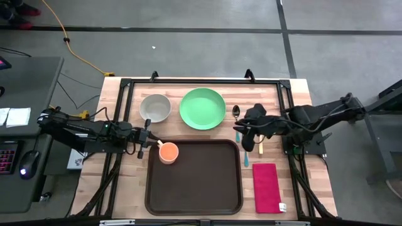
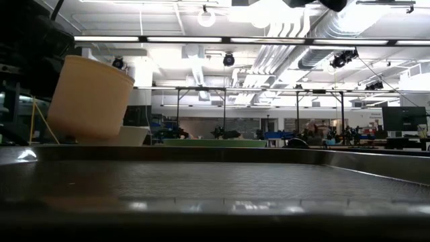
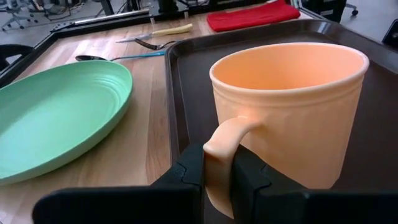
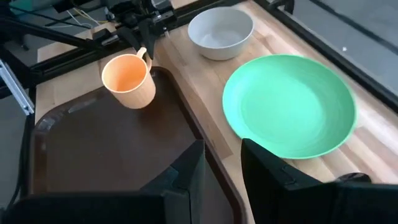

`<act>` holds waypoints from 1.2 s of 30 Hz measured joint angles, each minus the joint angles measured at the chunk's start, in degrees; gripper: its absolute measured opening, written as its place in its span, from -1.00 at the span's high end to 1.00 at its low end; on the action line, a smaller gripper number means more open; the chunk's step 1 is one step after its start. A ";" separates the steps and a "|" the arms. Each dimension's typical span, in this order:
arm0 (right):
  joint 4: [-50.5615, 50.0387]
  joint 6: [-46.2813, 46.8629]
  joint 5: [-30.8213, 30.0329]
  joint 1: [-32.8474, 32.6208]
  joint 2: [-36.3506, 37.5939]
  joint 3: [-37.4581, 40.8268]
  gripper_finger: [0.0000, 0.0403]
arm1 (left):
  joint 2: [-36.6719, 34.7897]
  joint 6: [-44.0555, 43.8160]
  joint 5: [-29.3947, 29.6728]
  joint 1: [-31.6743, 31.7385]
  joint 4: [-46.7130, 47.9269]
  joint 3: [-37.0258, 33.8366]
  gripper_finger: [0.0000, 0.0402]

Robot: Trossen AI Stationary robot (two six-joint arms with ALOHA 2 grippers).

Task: Set up tray
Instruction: Put the orange cup on the brown serving tray

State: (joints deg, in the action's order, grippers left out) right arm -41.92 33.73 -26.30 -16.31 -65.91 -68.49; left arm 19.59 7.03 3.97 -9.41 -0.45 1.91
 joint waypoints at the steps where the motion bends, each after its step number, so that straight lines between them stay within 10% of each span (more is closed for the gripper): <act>1: -0.57 -0.19 -0.14 -0.17 0.50 0.00 0.59 | 0.00 0.00 0.03 0.00 -0.04 0.00 0.64; 11: -5.98 0.07 -1.45 -0.25 5.99 0.12 0.59 | 0.02 -0.07 1.09 -0.02 -1.37 0.07 0.64; 23: 21.66 0.21 5.50 -0.21 21.69 24.55 0.59 | 0.02 -0.90 1.56 0.00 -0.95 0.11 0.64; 36: 22.50 0.34 4.23 -0.23 22.82 26.01 0.59 | 0.07 -2.63 1.27 0.00 -1.44 -0.92 0.64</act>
State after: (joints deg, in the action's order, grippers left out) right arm -19.42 34.06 -22.06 -16.53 -43.09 -42.48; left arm 19.66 4.39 5.23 -9.41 -1.89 0.99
